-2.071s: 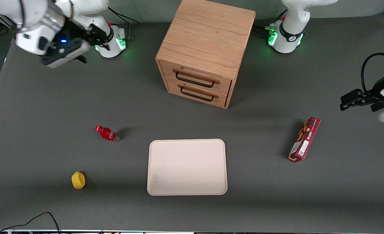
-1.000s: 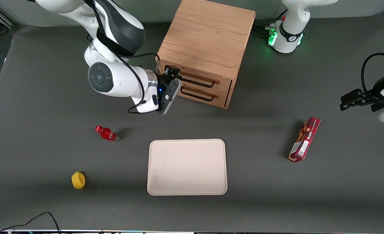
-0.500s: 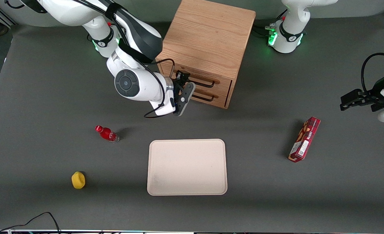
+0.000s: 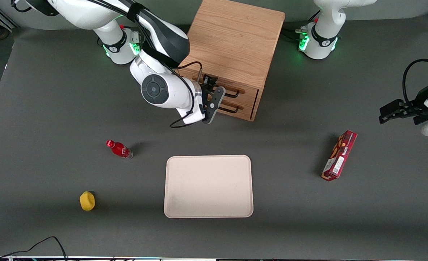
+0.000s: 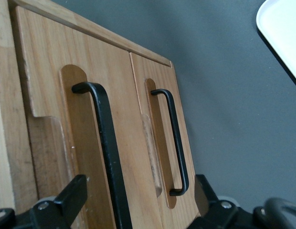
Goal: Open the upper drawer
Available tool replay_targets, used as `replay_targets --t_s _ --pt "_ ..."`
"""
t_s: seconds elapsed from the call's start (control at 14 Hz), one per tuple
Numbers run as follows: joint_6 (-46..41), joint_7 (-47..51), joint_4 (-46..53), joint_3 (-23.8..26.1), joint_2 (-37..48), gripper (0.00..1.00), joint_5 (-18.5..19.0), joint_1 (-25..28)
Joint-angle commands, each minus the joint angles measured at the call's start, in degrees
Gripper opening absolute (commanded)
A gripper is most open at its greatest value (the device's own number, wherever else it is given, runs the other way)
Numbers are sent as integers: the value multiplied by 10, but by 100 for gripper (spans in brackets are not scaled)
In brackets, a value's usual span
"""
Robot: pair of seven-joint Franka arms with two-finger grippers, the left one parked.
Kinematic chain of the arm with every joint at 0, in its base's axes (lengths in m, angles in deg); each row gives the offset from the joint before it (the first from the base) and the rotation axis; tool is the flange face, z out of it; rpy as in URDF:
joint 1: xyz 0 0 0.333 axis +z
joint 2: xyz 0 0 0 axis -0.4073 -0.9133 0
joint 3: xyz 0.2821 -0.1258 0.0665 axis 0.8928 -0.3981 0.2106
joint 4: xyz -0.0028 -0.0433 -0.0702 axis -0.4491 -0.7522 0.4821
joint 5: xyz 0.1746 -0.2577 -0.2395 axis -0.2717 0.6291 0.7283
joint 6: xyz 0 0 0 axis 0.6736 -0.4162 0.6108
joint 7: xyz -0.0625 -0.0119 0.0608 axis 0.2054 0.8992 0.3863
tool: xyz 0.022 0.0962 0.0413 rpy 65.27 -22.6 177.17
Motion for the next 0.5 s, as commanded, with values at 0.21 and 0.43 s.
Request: replay_targets --t_s 0.21,0.43 --pt "35 -1 -15 4 -10 100 16 3" --pt "45 6 -15 4 -15 100 19 5"
